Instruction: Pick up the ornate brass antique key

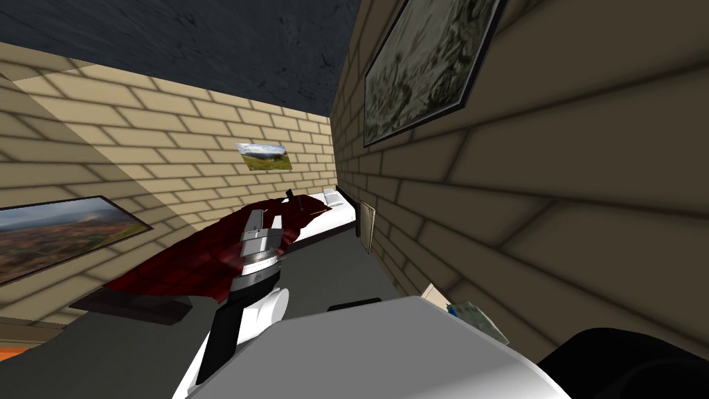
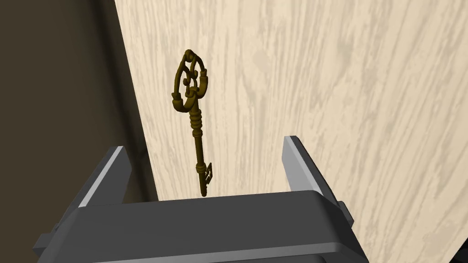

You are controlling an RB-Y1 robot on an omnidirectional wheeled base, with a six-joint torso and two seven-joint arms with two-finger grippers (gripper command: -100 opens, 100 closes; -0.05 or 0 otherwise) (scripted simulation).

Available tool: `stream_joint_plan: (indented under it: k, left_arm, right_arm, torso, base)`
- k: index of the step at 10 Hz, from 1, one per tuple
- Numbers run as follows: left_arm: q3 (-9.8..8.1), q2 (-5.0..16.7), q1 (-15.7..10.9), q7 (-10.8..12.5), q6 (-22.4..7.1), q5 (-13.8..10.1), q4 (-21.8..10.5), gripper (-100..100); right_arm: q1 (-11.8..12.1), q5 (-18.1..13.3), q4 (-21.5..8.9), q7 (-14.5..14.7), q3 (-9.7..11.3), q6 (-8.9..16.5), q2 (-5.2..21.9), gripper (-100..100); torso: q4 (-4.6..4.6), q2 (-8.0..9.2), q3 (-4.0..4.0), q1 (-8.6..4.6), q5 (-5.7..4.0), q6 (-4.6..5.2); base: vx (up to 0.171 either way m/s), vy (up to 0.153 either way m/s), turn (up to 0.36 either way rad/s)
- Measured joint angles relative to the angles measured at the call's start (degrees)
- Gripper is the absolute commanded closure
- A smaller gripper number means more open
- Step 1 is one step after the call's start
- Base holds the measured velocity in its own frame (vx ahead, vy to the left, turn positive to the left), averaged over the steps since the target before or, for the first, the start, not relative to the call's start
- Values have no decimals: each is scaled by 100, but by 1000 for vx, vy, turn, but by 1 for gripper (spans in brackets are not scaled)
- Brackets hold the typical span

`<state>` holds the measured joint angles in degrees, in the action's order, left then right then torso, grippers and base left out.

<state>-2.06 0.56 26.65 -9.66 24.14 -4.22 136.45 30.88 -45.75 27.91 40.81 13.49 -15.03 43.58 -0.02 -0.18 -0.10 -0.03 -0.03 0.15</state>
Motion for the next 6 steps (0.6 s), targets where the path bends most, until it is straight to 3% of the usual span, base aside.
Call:
stream_joint_plan:
  k: [1,3,5,6]
  left_arm:
    - [0,0,-1,0,0,0,0,0]
    - [0,0,-1,0,0,0,0,0]
    - [0,0,0,0,0,0,0,0]
    - [0,0,0,0,0,0,0,0]
  right_arm:
    - [-38,2,5,-1,25,75,-81,-100]
    - [-337,20,-392,298,-135,101,-357,-100]
    - [-228,-5,-115,64,69,275,-310,-100]
    - [-225,-5,-106,45,74,287,-309,100]
  torso:
    - [3,13,7,-13,-3,-2]
    - [4,15,9,-3,-2,-2]
    - [1,5,3,6,1,1]
    - [1,4,2,6,2,0]
  base:
    - [-50,-44,119]
    - [-23,-11,75]
    - [2,1,-8]
    - [0,0,0]
